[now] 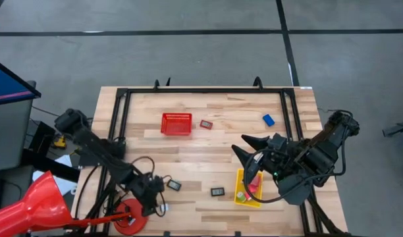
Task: Pick & Place Office items
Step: Put the white charger adapter into the yellow basket
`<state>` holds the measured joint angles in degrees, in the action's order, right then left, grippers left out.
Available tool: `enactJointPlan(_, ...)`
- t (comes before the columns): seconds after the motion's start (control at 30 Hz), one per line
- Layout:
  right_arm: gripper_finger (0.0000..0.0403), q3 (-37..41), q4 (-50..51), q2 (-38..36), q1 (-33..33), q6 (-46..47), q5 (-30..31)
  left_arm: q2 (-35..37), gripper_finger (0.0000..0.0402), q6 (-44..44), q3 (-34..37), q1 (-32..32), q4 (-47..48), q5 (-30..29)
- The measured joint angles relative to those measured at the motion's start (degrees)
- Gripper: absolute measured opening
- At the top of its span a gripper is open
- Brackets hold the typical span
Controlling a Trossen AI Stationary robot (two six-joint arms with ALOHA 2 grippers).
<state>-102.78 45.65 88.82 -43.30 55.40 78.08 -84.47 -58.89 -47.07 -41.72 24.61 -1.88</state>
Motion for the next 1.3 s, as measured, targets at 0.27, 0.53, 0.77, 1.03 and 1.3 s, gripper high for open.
enactJointPlan(0.27,0.0256,0.00,-1.21,0.21,-0.41,-0.02,-0.01,-4.67,0.0250,-1.64,-2.44,-0.58,-3.72,0.68)
enactJointPlan(0.53,0.0256,0.00,-1.49,0.50,-1.69,0.07,-0.01,-10.45,0.0250,-0.93,-4.31,-0.74,-4.09,-1.24)
enactJointPlan(0.77,0.0256,0.00,-1.77,0.50,-2.92,0.09,-0.01,-14.41,0.0250,0.16,-4.47,-0.71,-4.47,-1.37)
enactJointPlan(1.03,0.0256,0.00,-1.97,0.50,-3.27,0.07,-0.01,-13.03,0.0197,0.41,-4.26,0.38,-4.64,-5.73)
enactJointPlan(1.3,0.0256,0.00,-2.00,0.50,-3.27,-0.11,-0.06,-12.69,0.0065,4.90,-4.33,3.41,-7.94,-5.13)
